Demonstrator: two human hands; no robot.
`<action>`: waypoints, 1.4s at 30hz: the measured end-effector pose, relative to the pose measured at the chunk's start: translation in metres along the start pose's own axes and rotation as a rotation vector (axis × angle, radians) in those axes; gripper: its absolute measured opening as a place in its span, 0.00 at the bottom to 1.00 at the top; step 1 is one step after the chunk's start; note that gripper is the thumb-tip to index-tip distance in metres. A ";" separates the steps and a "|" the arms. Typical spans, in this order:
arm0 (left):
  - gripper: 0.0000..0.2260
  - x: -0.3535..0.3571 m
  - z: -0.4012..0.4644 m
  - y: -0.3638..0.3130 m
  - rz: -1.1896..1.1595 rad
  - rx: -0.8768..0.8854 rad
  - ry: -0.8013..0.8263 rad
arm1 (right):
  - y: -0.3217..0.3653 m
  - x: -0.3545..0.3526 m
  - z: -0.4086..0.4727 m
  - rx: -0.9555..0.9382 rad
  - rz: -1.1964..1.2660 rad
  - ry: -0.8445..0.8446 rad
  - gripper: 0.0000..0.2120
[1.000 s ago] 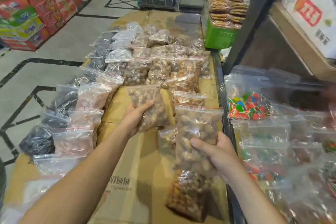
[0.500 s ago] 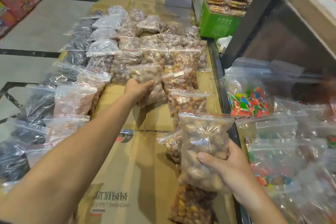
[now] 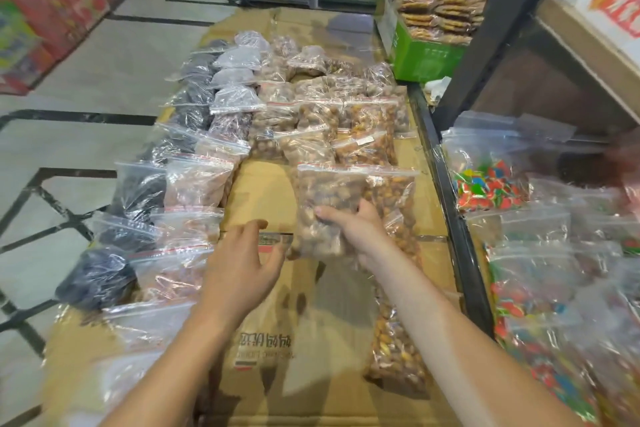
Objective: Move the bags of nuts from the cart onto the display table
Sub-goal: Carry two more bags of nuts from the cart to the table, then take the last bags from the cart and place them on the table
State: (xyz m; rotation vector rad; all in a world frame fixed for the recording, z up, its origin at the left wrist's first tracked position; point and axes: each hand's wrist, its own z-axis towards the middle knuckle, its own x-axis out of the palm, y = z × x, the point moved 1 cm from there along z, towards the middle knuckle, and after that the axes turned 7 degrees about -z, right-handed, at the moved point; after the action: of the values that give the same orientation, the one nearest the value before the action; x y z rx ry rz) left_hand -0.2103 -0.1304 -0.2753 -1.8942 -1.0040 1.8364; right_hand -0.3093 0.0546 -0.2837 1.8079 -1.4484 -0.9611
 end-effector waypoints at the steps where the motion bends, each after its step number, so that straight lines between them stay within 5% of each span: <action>1: 0.27 -0.003 -0.012 0.004 0.023 0.019 -0.008 | 0.004 0.010 0.016 0.021 0.019 0.003 0.31; 8: 0.20 -0.024 -0.048 0.039 0.179 0.089 0.001 | 0.028 0.042 0.061 -0.015 -0.291 -0.106 0.25; 11: 0.20 -0.035 -0.042 0.045 0.204 0.121 0.006 | 0.031 0.042 0.040 -0.122 -0.392 -0.248 0.43; 17: 0.18 -0.039 -0.033 0.037 0.228 0.245 0.028 | 0.005 0.036 -0.050 -0.396 -0.723 -0.336 0.31; 22: 0.21 -0.026 -0.049 0.011 0.260 0.408 0.016 | -0.050 0.018 -0.138 -0.451 -0.966 -0.520 0.27; 30: 0.24 0.027 -0.135 -0.045 0.318 0.680 0.107 | -0.136 -0.040 -0.254 -0.192 -1.047 -0.766 0.31; 42: 0.23 0.155 -0.337 -0.128 0.364 1.047 0.419 | -0.295 -0.145 -0.437 0.214 -0.952 -0.895 0.30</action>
State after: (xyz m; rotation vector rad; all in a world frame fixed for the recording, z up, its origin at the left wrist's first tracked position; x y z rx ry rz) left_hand 0.0692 0.1442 -0.2629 -1.6517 0.4275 1.5122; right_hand 0.1935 0.2682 -0.2686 2.4181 -1.0797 -2.3909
